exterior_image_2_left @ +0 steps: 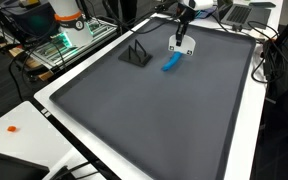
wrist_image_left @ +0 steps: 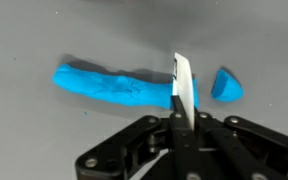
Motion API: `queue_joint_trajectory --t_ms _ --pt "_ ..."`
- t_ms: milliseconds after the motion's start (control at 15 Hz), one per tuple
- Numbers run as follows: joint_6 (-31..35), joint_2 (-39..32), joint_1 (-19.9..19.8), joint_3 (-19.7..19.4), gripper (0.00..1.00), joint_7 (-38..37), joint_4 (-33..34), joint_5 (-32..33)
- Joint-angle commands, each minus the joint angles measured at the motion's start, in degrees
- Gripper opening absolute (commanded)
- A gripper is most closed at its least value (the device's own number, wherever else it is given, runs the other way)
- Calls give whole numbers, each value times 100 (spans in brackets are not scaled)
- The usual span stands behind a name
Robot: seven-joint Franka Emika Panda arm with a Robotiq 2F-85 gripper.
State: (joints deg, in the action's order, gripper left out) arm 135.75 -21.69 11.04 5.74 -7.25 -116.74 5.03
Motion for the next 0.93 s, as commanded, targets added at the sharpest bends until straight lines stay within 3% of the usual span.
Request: queue_joint_trajectory --t_ms 0,867 --pt "112 -194 16 -21 1 99 -1 125" --pt "374 -403 6 10 1 136 -136 19"
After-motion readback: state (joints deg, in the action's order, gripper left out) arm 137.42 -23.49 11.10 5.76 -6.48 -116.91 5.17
